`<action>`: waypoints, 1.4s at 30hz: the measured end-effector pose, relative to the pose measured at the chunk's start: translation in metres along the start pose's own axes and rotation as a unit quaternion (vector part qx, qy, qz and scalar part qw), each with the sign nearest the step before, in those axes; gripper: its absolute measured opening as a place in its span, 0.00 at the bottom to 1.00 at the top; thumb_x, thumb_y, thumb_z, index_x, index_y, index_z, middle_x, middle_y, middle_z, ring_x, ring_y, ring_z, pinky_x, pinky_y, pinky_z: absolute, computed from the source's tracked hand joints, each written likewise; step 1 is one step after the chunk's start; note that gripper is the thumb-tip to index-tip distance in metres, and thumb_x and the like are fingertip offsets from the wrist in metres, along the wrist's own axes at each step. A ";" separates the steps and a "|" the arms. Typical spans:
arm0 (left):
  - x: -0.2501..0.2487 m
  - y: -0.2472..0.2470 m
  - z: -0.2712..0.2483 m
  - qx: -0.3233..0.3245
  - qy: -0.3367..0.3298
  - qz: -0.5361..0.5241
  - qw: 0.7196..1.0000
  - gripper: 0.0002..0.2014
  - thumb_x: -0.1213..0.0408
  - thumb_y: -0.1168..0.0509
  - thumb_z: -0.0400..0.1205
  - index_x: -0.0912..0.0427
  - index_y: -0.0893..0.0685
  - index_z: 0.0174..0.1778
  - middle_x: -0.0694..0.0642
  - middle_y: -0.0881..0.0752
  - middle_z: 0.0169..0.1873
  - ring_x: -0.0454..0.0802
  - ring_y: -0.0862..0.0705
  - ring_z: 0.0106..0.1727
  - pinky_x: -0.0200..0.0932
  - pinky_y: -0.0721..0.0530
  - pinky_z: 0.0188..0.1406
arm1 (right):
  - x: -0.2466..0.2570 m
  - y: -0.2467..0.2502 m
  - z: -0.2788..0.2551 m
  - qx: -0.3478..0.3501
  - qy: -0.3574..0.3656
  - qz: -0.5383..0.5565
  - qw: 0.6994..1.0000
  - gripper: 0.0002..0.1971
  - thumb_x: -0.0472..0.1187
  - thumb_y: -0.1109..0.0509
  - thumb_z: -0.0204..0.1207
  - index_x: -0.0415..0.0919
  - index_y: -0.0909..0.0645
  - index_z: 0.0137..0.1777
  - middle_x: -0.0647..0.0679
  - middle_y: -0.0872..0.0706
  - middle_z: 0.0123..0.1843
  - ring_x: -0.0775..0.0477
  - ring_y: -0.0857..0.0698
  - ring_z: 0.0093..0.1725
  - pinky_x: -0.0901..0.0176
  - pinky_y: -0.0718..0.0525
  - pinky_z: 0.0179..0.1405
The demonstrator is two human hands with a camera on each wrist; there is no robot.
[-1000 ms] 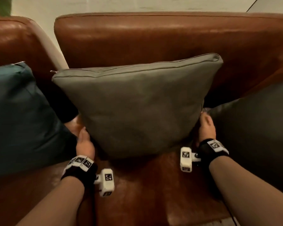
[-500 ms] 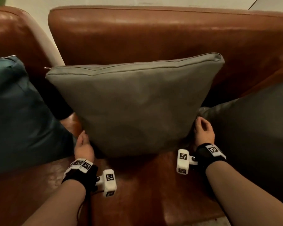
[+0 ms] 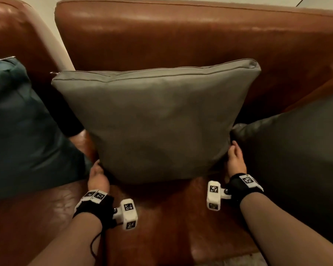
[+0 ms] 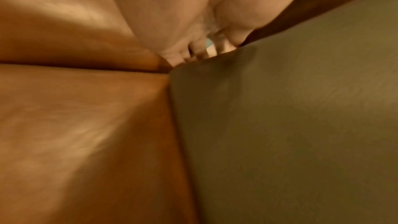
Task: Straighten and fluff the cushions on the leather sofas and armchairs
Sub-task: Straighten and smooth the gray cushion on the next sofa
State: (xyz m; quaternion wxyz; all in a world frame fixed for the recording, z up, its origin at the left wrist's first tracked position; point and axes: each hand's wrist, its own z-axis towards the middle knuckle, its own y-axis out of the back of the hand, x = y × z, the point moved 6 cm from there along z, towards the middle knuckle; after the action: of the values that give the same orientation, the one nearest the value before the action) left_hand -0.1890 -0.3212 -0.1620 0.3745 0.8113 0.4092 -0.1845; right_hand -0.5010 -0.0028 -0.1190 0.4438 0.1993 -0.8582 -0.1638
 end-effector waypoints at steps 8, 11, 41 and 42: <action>0.001 0.009 0.013 -0.051 -0.005 0.024 0.998 0.13 0.63 0.35 0.84 0.61 0.18 0.64 0.66 0.14 0.59 0.62 0.17 0.62 0.45 0.25 0.56 | 0.005 0.001 0.009 -0.091 0.042 -0.055 0.993 0.13 0.46 0.32 0.82 0.43 0.13 0.62 0.45 0.11 0.60 0.47 0.15 0.60 0.60 0.23 0.57; -0.007 0.005 0.011 -0.038 -0.021 0.071 0.997 0.14 0.63 0.39 0.85 0.62 0.21 0.66 0.67 0.16 0.60 0.65 0.18 0.62 0.49 0.24 0.58 | 0.006 0.000 0.009 -0.054 0.041 -0.082 0.994 0.14 0.48 0.33 0.82 0.44 0.14 0.63 0.45 0.12 0.60 0.46 0.15 0.61 0.56 0.22 0.60; -0.305 -0.008 -0.081 -0.032 -0.596 0.522 0.609 0.23 0.43 0.54 0.84 0.57 0.22 0.46 0.59 0.17 0.40 0.63 0.17 0.43 0.55 0.23 0.41 | 0.290 -0.061 -0.061 0.071 0.491 -0.519 0.696 0.23 0.63 0.45 0.82 0.44 0.21 0.56 0.42 0.18 0.53 0.37 0.21 0.57 0.46 0.28 0.57; -0.304 -0.001 -0.075 -0.034 -0.604 0.525 0.599 0.23 0.44 0.54 0.85 0.58 0.22 0.45 0.59 0.18 0.39 0.64 0.18 0.42 0.55 0.22 0.39 | 0.291 -0.050 -0.054 0.064 0.494 -0.521 0.693 0.25 0.63 0.46 0.82 0.42 0.21 0.54 0.41 0.18 0.52 0.35 0.21 0.56 0.45 0.27 0.55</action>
State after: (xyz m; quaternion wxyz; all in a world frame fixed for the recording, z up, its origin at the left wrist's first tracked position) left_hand -0.3718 -0.4242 0.0711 0.5959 0.5765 -0.4007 -0.3899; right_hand -0.5994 -0.1934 0.0904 0.6338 0.6944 -0.2822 -0.1908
